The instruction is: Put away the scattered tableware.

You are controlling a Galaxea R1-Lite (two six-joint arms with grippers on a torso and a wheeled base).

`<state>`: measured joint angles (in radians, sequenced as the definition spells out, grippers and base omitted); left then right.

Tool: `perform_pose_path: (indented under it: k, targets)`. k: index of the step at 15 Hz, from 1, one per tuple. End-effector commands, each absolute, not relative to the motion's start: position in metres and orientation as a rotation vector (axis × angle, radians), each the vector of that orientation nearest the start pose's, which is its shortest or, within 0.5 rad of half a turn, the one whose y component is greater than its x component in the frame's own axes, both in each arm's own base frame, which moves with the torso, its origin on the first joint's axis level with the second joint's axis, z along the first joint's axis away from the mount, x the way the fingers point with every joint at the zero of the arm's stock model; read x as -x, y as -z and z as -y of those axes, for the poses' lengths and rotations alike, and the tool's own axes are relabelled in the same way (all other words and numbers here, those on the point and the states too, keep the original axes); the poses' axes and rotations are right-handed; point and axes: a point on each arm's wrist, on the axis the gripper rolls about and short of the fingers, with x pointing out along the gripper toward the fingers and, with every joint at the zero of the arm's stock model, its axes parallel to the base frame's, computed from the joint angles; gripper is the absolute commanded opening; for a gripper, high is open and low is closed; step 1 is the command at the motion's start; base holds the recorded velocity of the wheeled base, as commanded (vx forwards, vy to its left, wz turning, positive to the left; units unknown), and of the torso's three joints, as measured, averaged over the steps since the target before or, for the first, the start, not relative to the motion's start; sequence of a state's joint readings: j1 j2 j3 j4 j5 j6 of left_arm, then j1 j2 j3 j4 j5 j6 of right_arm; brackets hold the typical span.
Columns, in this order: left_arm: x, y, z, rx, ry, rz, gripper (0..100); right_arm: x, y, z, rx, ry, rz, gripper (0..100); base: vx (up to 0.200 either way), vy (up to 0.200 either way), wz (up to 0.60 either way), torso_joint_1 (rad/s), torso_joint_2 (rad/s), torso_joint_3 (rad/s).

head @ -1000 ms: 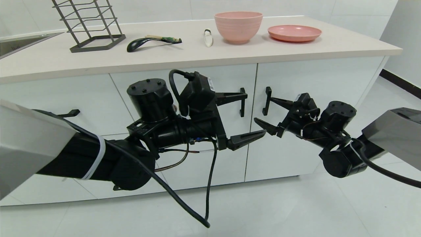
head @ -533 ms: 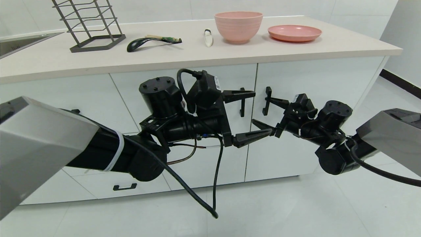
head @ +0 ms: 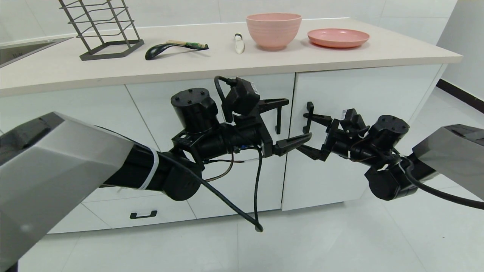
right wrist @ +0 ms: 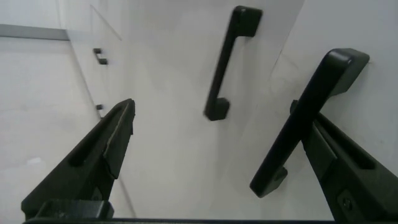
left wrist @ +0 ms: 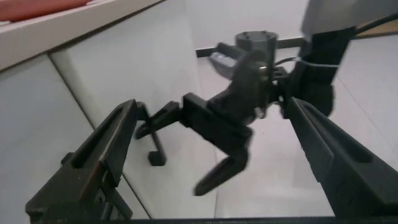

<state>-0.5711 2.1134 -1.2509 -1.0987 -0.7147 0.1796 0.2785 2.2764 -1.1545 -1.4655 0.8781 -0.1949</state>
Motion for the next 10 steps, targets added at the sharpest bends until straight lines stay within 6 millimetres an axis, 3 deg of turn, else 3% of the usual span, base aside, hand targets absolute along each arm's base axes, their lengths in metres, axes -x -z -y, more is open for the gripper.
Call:
perform_pose_path:
  k: [1,5,10]
  targets:
    - [-0.353,-0.194,0.244,-0.157,1.223,0.371,100,-0.378,-0.148,-0.129,0.275,-1.151,0.435,100,0.0,0.0,0.0,0.0,0.0,0.0]
    - [-0.367,-0.183,0.261,-0.147,1.235,0.423,100,-0.335,-0.143,-0.116,0.258,-1.175,0.34,100,0.0,0.0,0.0,0.0,0.0,0.0]
    - [-0.371,-0.177,0.284,-0.14,1.26,0.478,100,-0.306,-0.146,-0.108,0.263,-1.183,0.31,100,0.0,0.0,0.0,0.0,0.0,0.0]
